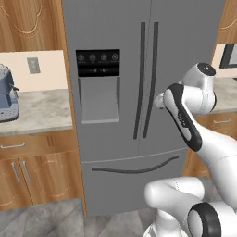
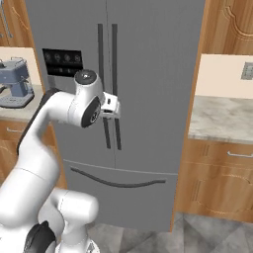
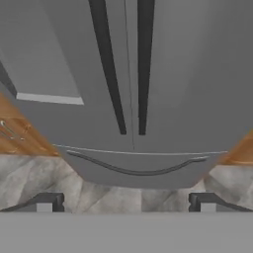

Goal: Retrieve the sausage and cheese from the fridge and place them on the cutting board on the counter.

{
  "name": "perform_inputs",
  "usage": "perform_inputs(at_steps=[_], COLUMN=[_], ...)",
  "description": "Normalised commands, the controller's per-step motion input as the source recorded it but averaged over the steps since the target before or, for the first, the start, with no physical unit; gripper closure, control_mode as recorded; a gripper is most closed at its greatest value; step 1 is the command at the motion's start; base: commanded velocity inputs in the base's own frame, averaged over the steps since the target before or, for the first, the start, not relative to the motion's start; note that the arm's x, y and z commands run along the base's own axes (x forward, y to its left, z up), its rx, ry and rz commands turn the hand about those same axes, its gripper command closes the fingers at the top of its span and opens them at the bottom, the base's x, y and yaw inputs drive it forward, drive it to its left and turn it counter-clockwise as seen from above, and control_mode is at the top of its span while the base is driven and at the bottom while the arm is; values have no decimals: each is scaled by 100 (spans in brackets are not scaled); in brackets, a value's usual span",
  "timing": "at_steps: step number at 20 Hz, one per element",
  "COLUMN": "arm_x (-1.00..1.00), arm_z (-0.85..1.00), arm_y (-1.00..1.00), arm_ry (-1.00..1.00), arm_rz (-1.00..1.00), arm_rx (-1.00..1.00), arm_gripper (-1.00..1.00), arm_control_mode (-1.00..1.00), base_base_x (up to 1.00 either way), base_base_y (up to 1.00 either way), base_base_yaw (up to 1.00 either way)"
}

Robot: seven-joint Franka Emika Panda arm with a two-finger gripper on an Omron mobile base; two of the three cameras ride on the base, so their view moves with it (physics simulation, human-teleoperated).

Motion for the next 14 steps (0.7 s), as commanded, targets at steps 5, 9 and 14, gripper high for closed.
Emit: perform_inputs(at_steps=[5, 9, 14], arm_x=[57, 28, 61], arm_z=[5, 10, 7], arm_y=[0, -1, 0], arm_ry=[-27, -14, -4], arm_rz=[-1, -1, -1], arm_rx=[0, 0, 0], arm_gripper=[-100, -100, -100], arm_control_mode=[-100, -100, -100], base_base_x=[0, 0, 0], base_base_y=[0, 0, 0], base_base_yaw=[0, 0, 0])
